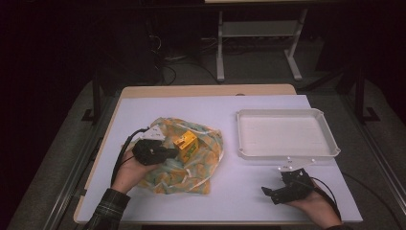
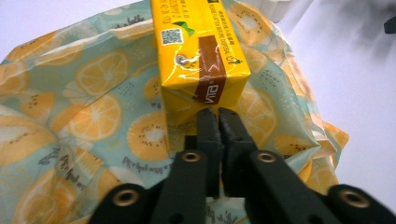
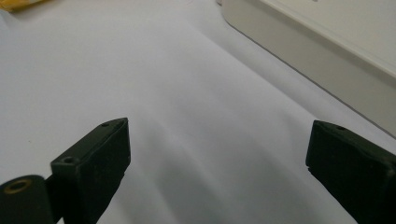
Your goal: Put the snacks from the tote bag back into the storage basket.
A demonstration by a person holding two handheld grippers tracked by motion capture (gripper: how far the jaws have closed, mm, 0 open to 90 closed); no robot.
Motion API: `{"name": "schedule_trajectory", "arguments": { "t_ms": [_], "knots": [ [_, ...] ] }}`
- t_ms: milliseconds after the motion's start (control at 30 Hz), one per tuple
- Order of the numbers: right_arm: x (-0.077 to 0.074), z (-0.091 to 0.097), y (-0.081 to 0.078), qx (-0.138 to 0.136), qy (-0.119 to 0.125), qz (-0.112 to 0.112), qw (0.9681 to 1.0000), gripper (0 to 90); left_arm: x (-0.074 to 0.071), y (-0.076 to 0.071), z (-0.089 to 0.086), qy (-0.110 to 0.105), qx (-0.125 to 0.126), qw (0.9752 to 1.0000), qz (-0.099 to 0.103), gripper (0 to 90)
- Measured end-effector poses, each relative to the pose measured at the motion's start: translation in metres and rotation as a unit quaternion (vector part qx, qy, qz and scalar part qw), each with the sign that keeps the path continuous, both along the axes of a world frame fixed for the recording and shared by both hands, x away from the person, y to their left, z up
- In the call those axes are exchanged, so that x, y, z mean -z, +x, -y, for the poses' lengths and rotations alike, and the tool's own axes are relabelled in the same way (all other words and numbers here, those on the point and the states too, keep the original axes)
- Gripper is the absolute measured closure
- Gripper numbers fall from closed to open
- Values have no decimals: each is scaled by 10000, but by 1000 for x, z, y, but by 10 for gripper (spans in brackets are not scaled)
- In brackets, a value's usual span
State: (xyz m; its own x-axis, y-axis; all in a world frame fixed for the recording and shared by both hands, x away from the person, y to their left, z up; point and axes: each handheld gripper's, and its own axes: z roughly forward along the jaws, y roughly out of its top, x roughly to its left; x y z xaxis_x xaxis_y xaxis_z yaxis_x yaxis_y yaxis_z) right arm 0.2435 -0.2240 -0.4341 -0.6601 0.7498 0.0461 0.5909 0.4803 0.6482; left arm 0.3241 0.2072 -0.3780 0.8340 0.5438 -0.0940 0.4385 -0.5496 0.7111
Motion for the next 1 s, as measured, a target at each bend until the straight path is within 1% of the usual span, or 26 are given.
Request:
{"name": "schedule_trajectory", "arguments": {
  "t_ms": [33,67,100,133,167,200,233,267,300,367,400,433,500,533,567,600,633,667,767,800,833,867,900,933,1000],
  "knots": [
    [0,0,0,-3,-1,-4,10000,63,-1,0,-1,36,-38,10000,13,826],
    [0,0,0,-4,-1,-6,10000,63,-3,0,-2,116,-17,9999,37,797],
    [0,0,0,-9,-5,-4,10000,63,-5,0,-3,80,-72,9999,13,768],
    [0,0,0,-4,4,0,10000,63,-6,0,-4,111,-83,9999,16,731],
    [0,0,0,1,4,2,10000,63,-8,0,-4,74,-155,9999,14,697],
    [0,0,0,6,7,-1,10000,63,-10,0,-5,138,-161,9998,33,665],
    [0,0,0,9,7,-2,10000,63,-11,-1,-5,132,-231,9996,7,633],
    [0,0,0,15,11,-5,10000,62,-13,0,-6,144,-248,9996,-9,586],
    [0,0,0,17,10,-6,10000,62,-14,0,-6,175,-268,9994,-89,551],
    [0,0,0,20,13,-10,10000,63,-16,0,-6,205,-298,9993,-63,487],
    [0,1,0,-13,-18,-6,10000,62,-19,1,-7,196,-342,9992,-72,447],
    [0,1,1,-17,-24,-1,10000,62,-20,2,-7,226,-347,9990,-144,421],
    [1,0,1,-1,-12,-21,10000,62,-21,3,-6,300,-335,9988,-214,365],
    [1,0,1,-7,-21,-29,10000,62,-22,3,-6,329,-325,9986,-266,349],
    [1,0,1,-9,-14,-24,10000,62,-22,3,-6,329,-325,9986,-266,330],
    [1,0,1,4,-16,-41,10000,62,-23,4,-4,332,-388,9983,-285,313],
    [1,0,1,-3,-13,-26,10000,62,-24,6,-4,403,-335,9983,-273,306],
    [1,0,1,3,-11,-28,10000,62,-25,6,-3,371,-361,9983,-277,298],
    [1,0,1,6,-9,-24,10000,62,-28,7,1,390,-386,9981,-295,281],
    [1,0,1,16,-8,-31,10000,62,-31,9,4,481,-354,9978,-304,274],
    [1,0,1,16,-7,-30,10000,62,-32,10,6,485,-371,9976,-314,271],
    [1,0,1,20,-4,-36,10000,63,-34,11,8,542,-352,9974,-316,268],
    [1,0,1,24,-6,-39,10000,62,-35,12,10,533,-378,9973,-342,265],
    [1,0,1,22,-7,-37,10000,62,-36,14,11,613,-349,9969,-351,262],
    [1,0,1,23,-5,-34,10000,62,-38,17,15,676,-323,9963,-412,258]
  ]
}}
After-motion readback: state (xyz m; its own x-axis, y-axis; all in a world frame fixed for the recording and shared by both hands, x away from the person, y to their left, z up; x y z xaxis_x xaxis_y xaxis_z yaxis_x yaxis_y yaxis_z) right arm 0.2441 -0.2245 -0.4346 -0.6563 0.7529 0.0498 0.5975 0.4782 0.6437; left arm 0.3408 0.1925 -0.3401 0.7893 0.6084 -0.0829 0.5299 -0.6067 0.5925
